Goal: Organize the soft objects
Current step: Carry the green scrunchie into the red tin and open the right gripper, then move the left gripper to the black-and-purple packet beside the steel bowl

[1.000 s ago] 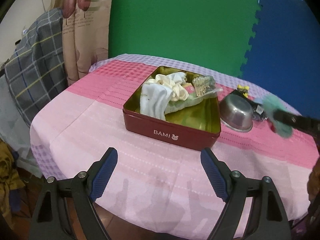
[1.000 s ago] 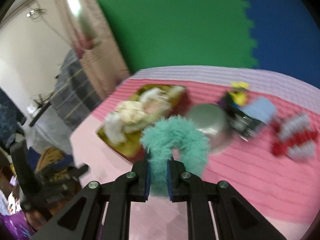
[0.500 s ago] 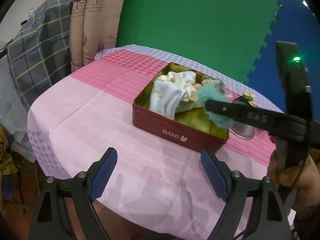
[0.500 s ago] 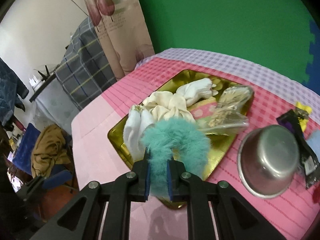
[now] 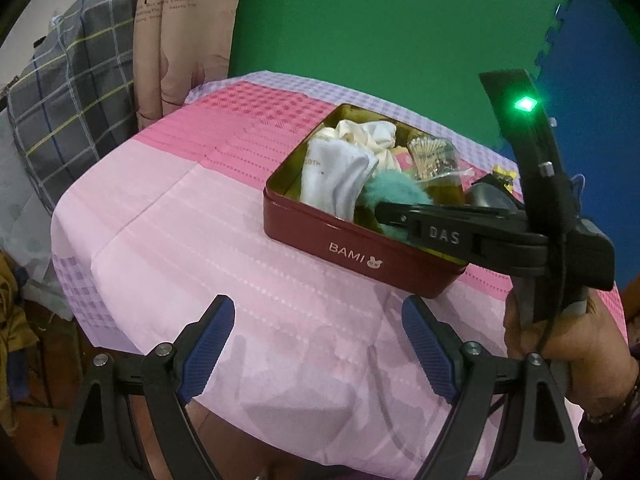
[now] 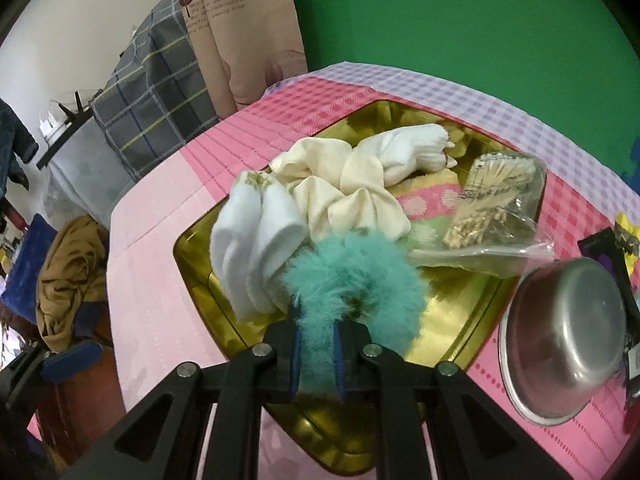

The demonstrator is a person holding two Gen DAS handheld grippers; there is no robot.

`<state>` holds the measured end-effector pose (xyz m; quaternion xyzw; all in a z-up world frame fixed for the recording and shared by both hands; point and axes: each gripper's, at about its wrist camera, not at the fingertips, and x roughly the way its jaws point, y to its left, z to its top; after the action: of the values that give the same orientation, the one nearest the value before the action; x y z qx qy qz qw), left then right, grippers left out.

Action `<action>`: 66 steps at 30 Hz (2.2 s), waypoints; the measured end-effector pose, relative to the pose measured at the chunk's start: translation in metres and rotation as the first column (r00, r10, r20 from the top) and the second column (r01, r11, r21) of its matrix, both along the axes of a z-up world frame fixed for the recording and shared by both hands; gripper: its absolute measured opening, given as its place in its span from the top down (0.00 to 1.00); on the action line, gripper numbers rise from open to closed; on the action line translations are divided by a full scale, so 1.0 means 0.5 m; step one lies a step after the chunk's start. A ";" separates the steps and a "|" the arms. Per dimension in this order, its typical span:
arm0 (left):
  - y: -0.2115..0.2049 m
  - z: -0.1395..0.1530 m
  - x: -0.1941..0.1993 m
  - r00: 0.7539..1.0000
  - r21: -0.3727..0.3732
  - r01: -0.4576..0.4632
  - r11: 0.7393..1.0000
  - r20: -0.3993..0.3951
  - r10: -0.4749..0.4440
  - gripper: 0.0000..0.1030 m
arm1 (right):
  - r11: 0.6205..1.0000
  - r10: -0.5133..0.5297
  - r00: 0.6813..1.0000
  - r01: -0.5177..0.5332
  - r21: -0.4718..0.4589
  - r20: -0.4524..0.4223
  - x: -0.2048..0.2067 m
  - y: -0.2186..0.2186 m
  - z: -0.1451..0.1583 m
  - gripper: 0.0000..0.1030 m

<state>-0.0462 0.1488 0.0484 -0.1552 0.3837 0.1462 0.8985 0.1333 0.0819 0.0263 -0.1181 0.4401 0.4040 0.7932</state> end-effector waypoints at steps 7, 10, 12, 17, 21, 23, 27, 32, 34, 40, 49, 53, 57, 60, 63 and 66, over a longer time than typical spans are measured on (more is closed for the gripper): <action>-0.004 -0.011 0.005 0.999 -0.010 0.016 1.000 -0.030 -0.016 0.18 | 0.998 0.029 0.999 -0.027 -0.056 0.038 -0.014 0.024 -0.003 0.82; -0.006 -0.012 0.005 0.999 -0.006 0.022 1.000 -0.033 -0.022 0.18 | 0.998 0.016 1.000 -0.015 -0.055 0.020 -0.016 0.020 0.006 0.69; -0.008 -0.012 0.005 0.999 -0.003 0.025 1.000 -0.035 -0.025 0.18 | 0.999 0.008 1.000 -0.006 -0.053 0.030 -0.019 0.012 0.015 0.67; -0.015 -0.013 0.006 0.999 0.005 0.033 0.999 -0.041 -0.033 0.17 | 1.000 0.007 0.999 -0.007 -0.026 0.033 -0.031 -0.016 0.043 0.67; -0.019 -0.016 0.008 0.998 0.012 0.040 0.999 -0.050 -0.039 0.17 | 1.000 0.009 0.999 -0.009 0.009 0.032 -0.048 -0.038 0.063 0.66; -0.021 -0.016 0.007 0.998 0.016 0.044 0.999 -0.051 -0.043 0.16 | 1.000 0.005 0.999 -0.006 0.027 0.041 -0.057 -0.052 0.070 0.66; -0.027 -0.017 0.009 0.997 0.032 0.050 0.998 -0.058 -0.048 0.15 | 0.995 -0.024 0.999 0.020 0.096 0.039 -0.074 -0.096 0.080 0.66; -0.036 -0.023 0.013 0.995 0.038 0.065 0.997 -0.073 -0.062 0.14 | 0.985 -0.109 0.993 0.103 0.136 0.036 -0.079 -0.189 0.062 0.66; -0.040 -0.025 0.013 0.994 0.041 0.073 0.996 -0.082 -0.069 0.14 | 0.980 -0.159 0.987 0.154 0.127 0.032 -0.070 -0.236 0.047 0.66; -0.054 -0.034 0.017 0.990 0.055 0.094 0.994 -0.110 -0.087 0.13 | 0.926 -0.378 0.923 0.377 0.031 0.067 -0.035 -0.417 -0.005 0.66; -0.098 -0.062 0.024 0.974 0.105 0.165 0.981 -0.173 -0.145 0.13 | 0.749 -0.615 0.754 0.650 -0.127 0.232 0.013 -0.654 -0.047 0.64; -0.122 -0.077 0.030 0.959 0.124 0.224 0.967 -0.205 -0.196 0.13 | 0.698 -0.672 0.702 0.707 -0.116 0.238 0.026 -0.700 -0.051 0.36; -0.150 -0.088 0.034 0.939 0.127 0.291 0.948 -0.227 -0.258 0.13 | 0.695 -0.689 0.698 0.713 -0.094 0.194 0.033 -0.722 -0.053 0.33; -0.169 -0.090 0.032 0.923 0.105 0.339 0.935 -0.230 -0.309 0.13 | 0.693 -0.696 0.695 0.716 -0.086 0.182 0.039 -0.727 -0.048 0.30; -0.195 -0.080 0.035 0.905 0.060 0.386 0.920 -0.215 -0.366 0.13 | 0.687 -0.704 0.691 0.721 -0.087 0.164 0.041 -0.735 -0.053 0.17; -0.213 -0.059 0.052 0.890 -0.026 0.416 0.909 -0.195 -0.413 0.13 | 0.684 -0.704 0.689 0.723 -0.095 0.171 0.034 -0.728 -0.058 0.17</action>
<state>-0.0203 0.0421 0.0186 -0.0470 0.4931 -0.0311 0.8681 0.1504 -0.2822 -0.0026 -0.0227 0.4322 0.0196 0.9013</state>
